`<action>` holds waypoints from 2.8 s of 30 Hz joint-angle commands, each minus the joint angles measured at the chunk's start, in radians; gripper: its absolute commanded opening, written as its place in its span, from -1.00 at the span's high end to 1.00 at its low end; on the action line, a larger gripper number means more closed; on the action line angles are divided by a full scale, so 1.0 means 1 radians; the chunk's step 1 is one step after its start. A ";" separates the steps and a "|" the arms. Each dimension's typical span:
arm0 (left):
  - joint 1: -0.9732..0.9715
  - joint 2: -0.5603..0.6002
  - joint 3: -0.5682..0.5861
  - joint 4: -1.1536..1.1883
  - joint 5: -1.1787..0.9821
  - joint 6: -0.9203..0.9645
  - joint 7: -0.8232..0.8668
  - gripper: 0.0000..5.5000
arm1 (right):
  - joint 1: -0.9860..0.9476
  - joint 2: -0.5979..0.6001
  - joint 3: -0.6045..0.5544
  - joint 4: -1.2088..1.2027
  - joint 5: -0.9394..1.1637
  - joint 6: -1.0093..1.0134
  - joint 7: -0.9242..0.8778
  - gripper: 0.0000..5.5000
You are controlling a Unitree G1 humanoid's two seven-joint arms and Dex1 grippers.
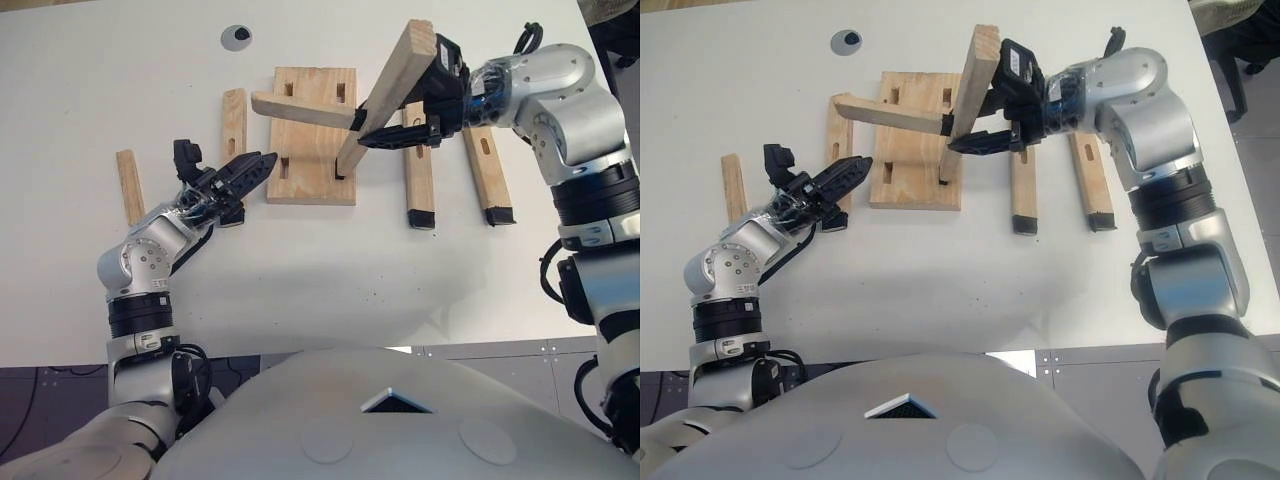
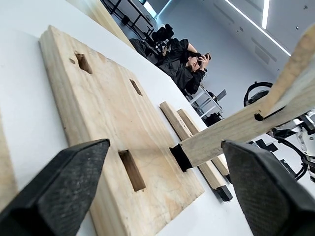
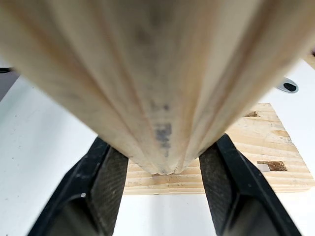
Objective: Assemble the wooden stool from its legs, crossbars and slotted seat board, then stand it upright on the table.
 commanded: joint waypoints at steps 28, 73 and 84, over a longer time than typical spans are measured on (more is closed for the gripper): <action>-0.148 0.068 0.104 0.169 0.015 -0.026 0.029 -0.52 | 0.456 -0.313 -0.165 -0.519 -0.004 0.208 -0.147 -0.48; -0.532 -0.044 -0.006 -0.094 -0.279 0.169 0.064 -0.52 | 0.087 0.239 -0.654 -0.324 0.345 0.471 -0.499 0.26; -0.682 -0.076 -0.063 -0.024 -0.305 0.220 0.020 -0.52 | 0.028 0.090 -0.557 -0.308 0.511 0.682 -0.260 0.27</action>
